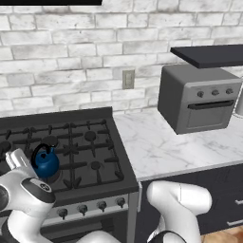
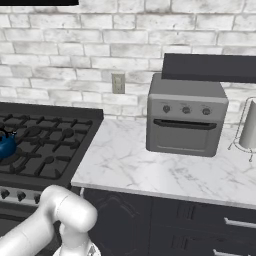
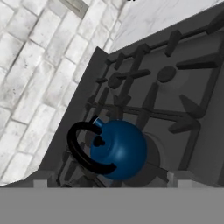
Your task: The kettle is done boiling. Turn off the stove, then wait for 300 timesteps before moving the kettle to the dining table.
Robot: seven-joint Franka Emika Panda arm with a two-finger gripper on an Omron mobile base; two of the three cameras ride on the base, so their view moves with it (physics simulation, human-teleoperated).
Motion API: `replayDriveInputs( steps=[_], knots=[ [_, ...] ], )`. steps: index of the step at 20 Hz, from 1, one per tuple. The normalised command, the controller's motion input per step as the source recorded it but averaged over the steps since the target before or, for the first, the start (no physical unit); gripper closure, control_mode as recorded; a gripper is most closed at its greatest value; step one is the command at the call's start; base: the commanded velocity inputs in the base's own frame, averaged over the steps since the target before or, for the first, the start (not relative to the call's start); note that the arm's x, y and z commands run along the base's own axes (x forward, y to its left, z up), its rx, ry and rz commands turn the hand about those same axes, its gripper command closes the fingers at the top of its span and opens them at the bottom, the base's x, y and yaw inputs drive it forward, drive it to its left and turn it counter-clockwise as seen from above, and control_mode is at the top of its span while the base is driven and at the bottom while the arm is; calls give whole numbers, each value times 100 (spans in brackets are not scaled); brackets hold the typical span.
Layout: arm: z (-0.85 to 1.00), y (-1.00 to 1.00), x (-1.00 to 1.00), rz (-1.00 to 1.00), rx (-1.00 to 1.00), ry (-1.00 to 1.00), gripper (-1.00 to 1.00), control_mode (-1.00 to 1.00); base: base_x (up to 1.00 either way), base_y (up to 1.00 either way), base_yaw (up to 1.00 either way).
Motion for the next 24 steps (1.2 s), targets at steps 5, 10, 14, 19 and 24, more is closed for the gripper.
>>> replayDriveInputs(
  steps=[5,10,14,19,24],
  knots=[
    [0,0,7,0,0,1,-100,-100,0,0,0],
    [0,0,8,0,0,2,-100,-100,0,0,0],
    [0,0,7,0,0,2,-100,-100,0,0,0],
    [0,0,8,0,0,2,-100,-100,0,0,0],
    [0,0,10,0,0,3,-100,-100,0,0,0]
  ],
)
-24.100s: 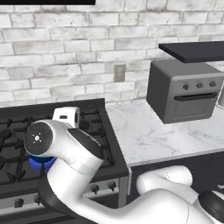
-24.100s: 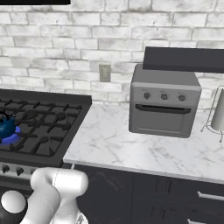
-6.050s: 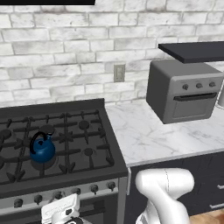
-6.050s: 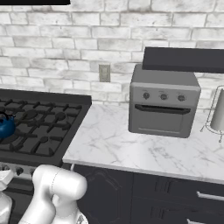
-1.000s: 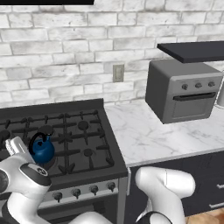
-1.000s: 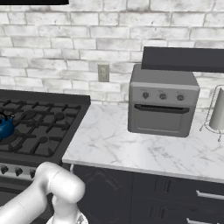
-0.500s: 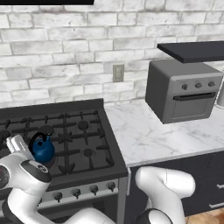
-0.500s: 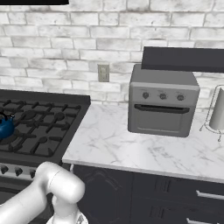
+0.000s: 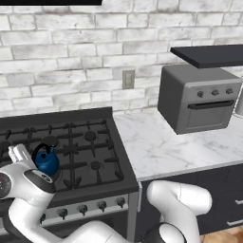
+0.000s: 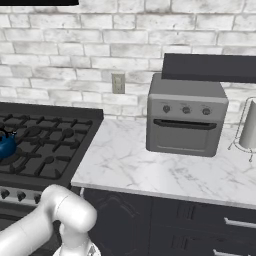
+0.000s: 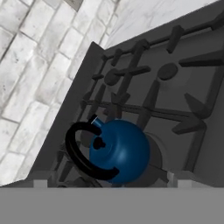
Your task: The kettle is done boiling. Turn off the stove, then wait for 300 timesteps before moving the kettle to the dining table.
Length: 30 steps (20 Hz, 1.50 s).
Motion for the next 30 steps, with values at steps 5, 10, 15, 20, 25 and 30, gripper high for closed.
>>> replayDriveInputs(
  steps=[5,10,15,20,25,30],
  knots=[
    [-1,0,10,0,0,1,-100,-100,0,0,0],
    [-4,0,17,0,0,1,-100,-100,0,0,0],
    [-8,2,23,0,-1,3,-100,-100,0,0,0],
    [-4,9,29,0,0,7,-100,-100,0,0,0],
    [0,14,32,0,0,11,-100,-100,0,0,0],
    [-3,12,27,0,0,11,-100,-100,0,0,0]
  ],
)
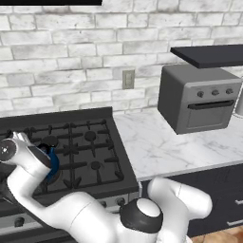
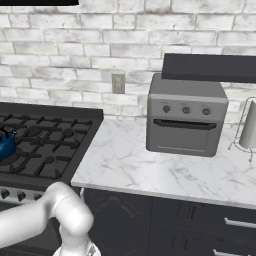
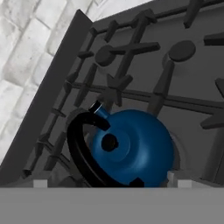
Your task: The kettle is done boiling. Turn off the stove, then wait for 300 timesteps before moving the kettle to the dining table.
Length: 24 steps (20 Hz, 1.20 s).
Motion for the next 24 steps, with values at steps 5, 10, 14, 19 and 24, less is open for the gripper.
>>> replayDriveInputs(
  steps=[5,10,14,19,24],
  knots=[
    [-9,13,24,0,-1,11,-100,-100,0,0,0],
    [-10,6,17,0,0,7,-100,-100,0,0,0],
    [-11,5,16,0,0,6,-100,-100,0,0,0],
    [-11,1,12,0,0,5,-100,-100,0,0,0],
    [-9,0,0,1,0,0,-100,-100,0,0,0]
  ],
)
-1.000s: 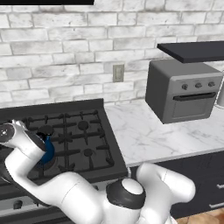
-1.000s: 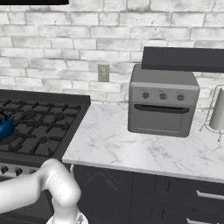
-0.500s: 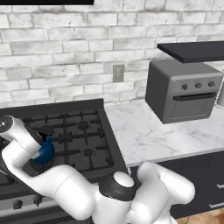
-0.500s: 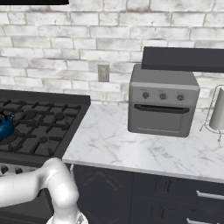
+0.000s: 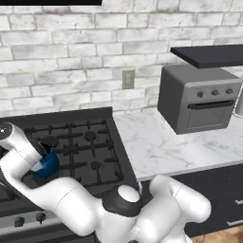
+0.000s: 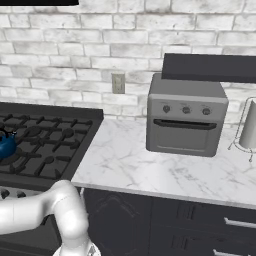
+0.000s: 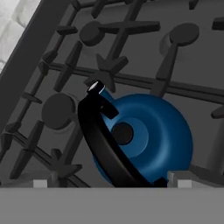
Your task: The kettle is done boiling. Turn off the stove, then wait for 300 timesteps before moving the kettle to the dining table.
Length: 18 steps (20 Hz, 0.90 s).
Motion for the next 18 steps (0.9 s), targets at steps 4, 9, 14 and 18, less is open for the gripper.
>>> replayDriveInputs(
  steps=[4,9,14,18],
  knots=[
    [-13,0,0,2,0,1,-100,-100,0,0,0],
    [-11,-1,2,5,0,0,-100,-100,0,0,0],
    [-11,0,3,4,0,0,100,-100,0,0,0],
    [-10,0,8,3,0,0,100,-100,0,0,0]
  ],
)
